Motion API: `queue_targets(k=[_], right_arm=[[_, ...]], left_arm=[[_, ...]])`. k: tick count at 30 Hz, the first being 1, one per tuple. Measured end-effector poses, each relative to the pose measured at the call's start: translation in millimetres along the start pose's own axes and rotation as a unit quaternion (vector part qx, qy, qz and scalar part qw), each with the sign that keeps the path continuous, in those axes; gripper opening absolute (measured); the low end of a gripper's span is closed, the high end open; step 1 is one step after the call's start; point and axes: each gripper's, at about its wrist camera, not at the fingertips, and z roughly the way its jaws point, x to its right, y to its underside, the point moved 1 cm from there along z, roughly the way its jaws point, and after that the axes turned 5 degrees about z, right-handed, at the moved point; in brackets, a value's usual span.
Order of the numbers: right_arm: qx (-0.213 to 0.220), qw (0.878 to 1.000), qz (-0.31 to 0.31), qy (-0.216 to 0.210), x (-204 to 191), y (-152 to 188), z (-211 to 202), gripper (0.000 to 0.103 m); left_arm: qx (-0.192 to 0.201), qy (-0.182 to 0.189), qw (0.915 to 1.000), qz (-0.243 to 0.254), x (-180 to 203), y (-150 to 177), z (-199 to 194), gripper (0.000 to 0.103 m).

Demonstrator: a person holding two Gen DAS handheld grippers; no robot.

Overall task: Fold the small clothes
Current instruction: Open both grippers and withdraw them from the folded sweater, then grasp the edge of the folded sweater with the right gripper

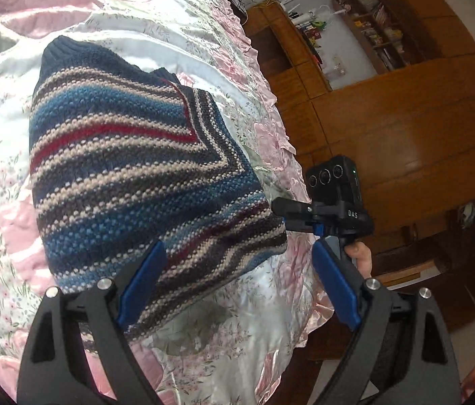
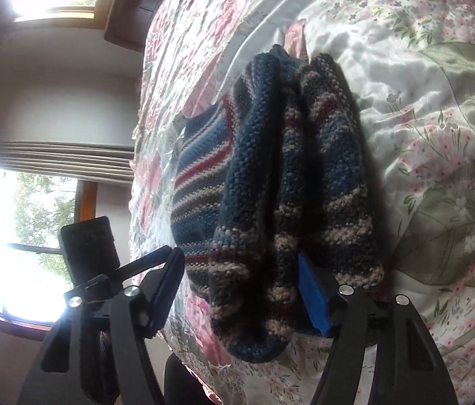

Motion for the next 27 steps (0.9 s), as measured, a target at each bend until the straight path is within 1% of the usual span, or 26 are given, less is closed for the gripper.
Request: queue_targets(k=[2, 3, 4, 5, 6, 9, 11, 13, 16, 17, 18, 19, 20, 21, 22, 23, 24, 25, 27], right_arm=[[-0.007, 1.0, 0.005, 0.014, 2, -7, 11, 0.065], [-0.003, 1.0, 0.008, 0.019, 2, -9, 14, 0.047], [0.0, 1.0, 0.014, 0.015, 2, -11, 13, 0.033], [0.009, 1.0, 0.008, 0.015, -3, -10, 9, 0.029], [0.016, 1.0, -0.013, 0.02, -12, -9, 1, 0.026], [0.041, 0.998, -0.052, 0.021, -40, -5, -32, 0.024], [0.061, 0.996, -0.061, 0.034, -48, -6, -51, 0.024], [0.066, 0.995, -0.054, 0.045, -40, -7, -59, 0.024], [0.052, 0.996, -0.037, 0.058, -13, -6, -46, 0.025], [0.045, 0.996, -0.034, 0.072, -1, -4, -37, 0.026], [0.039, 0.995, -0.03, 0.089, 9, -3, -26, 0.028], [0.038, 0.994, -0.028, 0.1, 18, -2, -19, 0.033], [0.04, 0.994, -0.028, 0.096, 21, -2, -18, 0.033], [0.042, 0.995, -0.027, 0.081, 20, -3, -23, 0.036], [0.054, 0.995, -0.03, 0.072, 17, -5, -31, 0.043], [0.078, 0.994, -0.037, 0.069, 10, -9, -42, 0.047], [0.103, 0.991, -0.046, 0.067, 3, -16, -50, 0.056], [0.117, 0.99, -0.045, 0.065, -2, -25, -54, 0.063], [0.116, 0.991, -0.036, 0.054, -6, -45, -48, 0.063]], left_arm=[[-0.004, 0.001, 1.0, -0.003, -2, 2, 4, 0.087], [-0.005, 0.003, 1.0, -0.007, -3, 4, 5, 0.087], [-0.006, 0.005, 0.9999, -0.012, -4, 4, 6, 0.087], [-0.005, 0.01, 0.9998, -0.014, -3, 3, 5, 0.087], [-0.005, 0.018, 0.9997, -0.015, -1, 3, 4, 0.087], [-0.009, 0.033, 0.9993, -0.012, 7, 1, 5, 0.087], [-0.015, 0.039, 0.9991, -0.008, 11, 0, 9, 0.087], [-0.022, 0.041, 0.9989, -0.007, 13, 1, 15, 0.086], [-0.03, 0.04, 0.9987, -0.006, 13, 4, 25, 0.086], [-0.035, 0.04, 0.9985, -0.009, 12, 6, 28, 0.086], [-0.043, 0.038, 0.9983, -0.013, 11, 7, 32, 0.086], [-0.053, 0.036, 0.9978, -0.019, 8, 10, 37, 0.086], [-0.062, 0.033, 0.9973, -0.022, 9, 12, 38, 0.086], [-0.068, 0.034, 0.9969, -0.02, 9, 13, 39, 0.086], [-0.071, 0.037, 0.9967, -0.015, 11, 15, 40, 0.086], [-0.072, 0.042, 0.9965, -0.01, 13, 15, 40, 0.086], [-0.073, 0.048, 0.9962, -0.006, 14, 16, 40, 0.086], [-0.073, 0.051, 0.996, -0.004, 15, 17, 41, 0.086], [-0.071, 0.06, 0.9957, -0.004, 17, 19, 44, 0.086]])
